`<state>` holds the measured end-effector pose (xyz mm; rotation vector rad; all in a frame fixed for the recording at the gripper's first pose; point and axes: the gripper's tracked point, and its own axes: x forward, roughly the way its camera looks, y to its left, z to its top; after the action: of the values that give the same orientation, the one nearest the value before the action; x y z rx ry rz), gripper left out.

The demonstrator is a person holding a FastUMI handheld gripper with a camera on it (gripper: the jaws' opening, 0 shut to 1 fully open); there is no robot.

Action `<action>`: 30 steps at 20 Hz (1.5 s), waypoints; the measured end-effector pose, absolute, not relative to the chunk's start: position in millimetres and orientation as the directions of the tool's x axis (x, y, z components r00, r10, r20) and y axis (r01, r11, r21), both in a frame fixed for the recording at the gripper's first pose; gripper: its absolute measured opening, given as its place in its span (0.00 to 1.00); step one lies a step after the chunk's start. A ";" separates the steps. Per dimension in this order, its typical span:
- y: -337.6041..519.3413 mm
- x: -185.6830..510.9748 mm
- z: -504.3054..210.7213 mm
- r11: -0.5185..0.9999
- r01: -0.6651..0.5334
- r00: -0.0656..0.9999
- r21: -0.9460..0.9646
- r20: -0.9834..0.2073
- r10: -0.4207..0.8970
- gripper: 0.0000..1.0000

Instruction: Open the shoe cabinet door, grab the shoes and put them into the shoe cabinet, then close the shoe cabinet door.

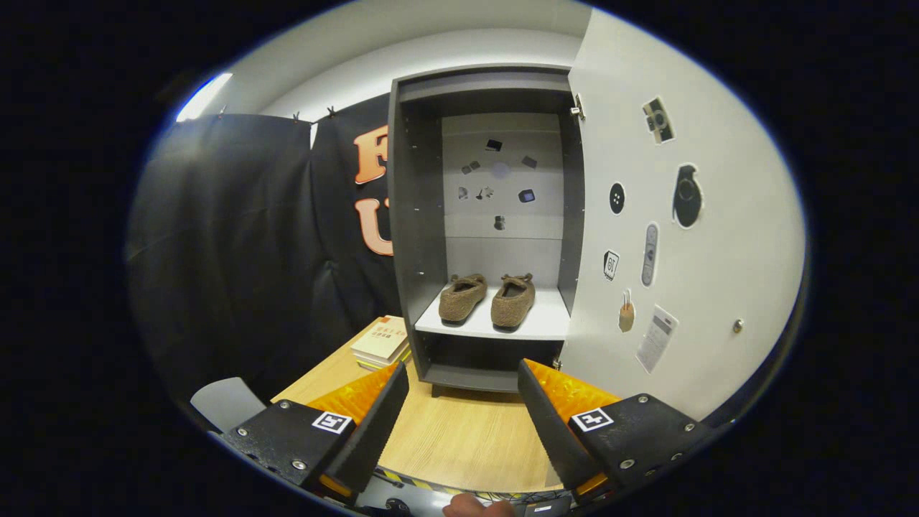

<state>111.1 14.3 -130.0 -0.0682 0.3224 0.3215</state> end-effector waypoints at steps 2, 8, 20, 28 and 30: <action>-5.3 88.8 -123.6 0.927 -0.374 0.876 0.027 -0.319 0.363 0.96; -94.9 57.3 -115.8 0.923 -0.383 0.884 0.046 -0.271 0.381 0.95; -213.0 97.3 -101.5 0.965 -0.257 0.944 0.051 -0.203 0.262 0.94; -183.9 122.9 -105.5 0.968 -0.251 0.942 0.027 -0.224 0.251 0.92; -167.6 121.6 -107.5 0.965 -0.259 0.934 0.046 -0.242 0.262 0.92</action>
<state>121.6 -167.6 -107.5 0.0139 0.2488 0.2663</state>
